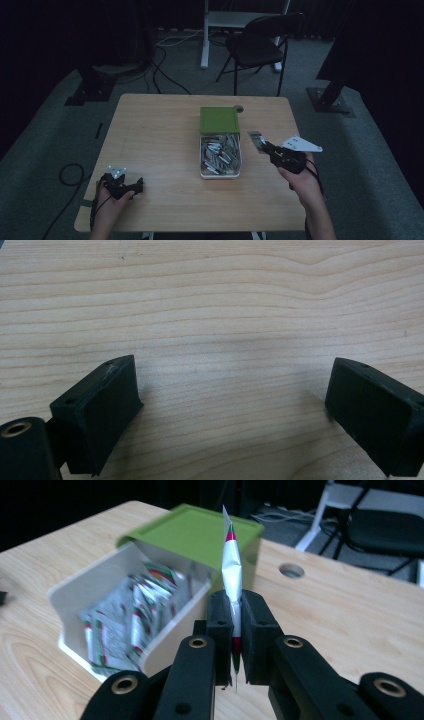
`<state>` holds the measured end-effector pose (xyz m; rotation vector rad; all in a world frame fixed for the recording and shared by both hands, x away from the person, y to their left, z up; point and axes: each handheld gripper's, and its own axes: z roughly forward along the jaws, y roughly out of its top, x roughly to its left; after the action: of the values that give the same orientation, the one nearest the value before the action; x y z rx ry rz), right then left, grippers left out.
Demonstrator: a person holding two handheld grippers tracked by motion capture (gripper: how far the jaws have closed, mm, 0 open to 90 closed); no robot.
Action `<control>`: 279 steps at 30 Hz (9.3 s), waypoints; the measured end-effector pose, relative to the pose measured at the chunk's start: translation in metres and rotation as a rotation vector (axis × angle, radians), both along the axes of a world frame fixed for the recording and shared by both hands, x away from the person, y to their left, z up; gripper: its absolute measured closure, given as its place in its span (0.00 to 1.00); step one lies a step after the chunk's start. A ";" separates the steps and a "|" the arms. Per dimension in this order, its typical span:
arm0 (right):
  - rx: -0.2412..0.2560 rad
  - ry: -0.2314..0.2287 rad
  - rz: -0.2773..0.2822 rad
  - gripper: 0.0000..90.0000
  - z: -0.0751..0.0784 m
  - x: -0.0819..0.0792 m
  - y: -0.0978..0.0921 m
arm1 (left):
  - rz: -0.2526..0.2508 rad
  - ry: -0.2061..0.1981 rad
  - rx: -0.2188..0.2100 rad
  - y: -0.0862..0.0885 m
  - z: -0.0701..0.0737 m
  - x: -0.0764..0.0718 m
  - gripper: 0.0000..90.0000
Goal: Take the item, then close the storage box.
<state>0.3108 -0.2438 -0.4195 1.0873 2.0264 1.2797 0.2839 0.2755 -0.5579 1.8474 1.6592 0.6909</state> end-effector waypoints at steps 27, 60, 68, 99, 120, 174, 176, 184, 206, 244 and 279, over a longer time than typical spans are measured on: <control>0.043 0.245 -0.138 0.94 -0.093 0.017 -0.040 | 0.000 0.001 0.000 0.000 0.000 0.000 0.09; -0.003 0.342 -0.392 0.93 -0.121 0.033 -0.080 | 0.000 -0.001 0.000 0.000 0.000 0.000 0.09; -0.009 0.372 -0.401 0.83 -0.128 0.037 -0.084 | 0.000 -0.001 0.000 0.000 0.000 0.000 0.09; -0.036 0.303 -0.208 0.24 -0.108 0.023 -0.069 | -0.098 0.001 0.015 -0.006 0.000 -0.005 0.09; -0.025 0.258 0.075 0.19 -0.118 0.011 -0.029 | -0.309 -0.023 -0.003 -0.047 0.011 -0.013 0.09; 0.068 0.156 0.221 0.16 -0.097 0.021 0.025 | -0.610 -0.224 -0.112 -0.153 0.043 0.027 0.09; 0.070 0.157 0.212 0.16 -0.098 0.023 0.026 | -0.614 -0.224 -0.117 -0.155 0.045 0.030 0.09; 0.058 0.152 0.196 0.16 -0.098 0.030 0.026 | -0.603 -0.245 -0.099 -0.157 0.049 0.039 0.09; 0.063 0.160 0.173 0.15 -0.103 0.038 0.030 | -0.592 -0.238 -0.080 -0.158 0.049 0.053 0.09; 0.057 0.154 0.136 0.15 -0.100 0.053 0.034 | -0.579 -0.225 -0.078 -0.158 0.052 0.074 0.09; 0.085 0.152 0.068 0.15 -0.098 0.077 0.033 | -0.552 -0.236 -0.087 -0.162 0.054 0.096 0.09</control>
<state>0.3882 -0.2106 -0.5175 1.1955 2.1541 1.3655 0.3797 0.1138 -0.5038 1.9487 0.9490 0.5559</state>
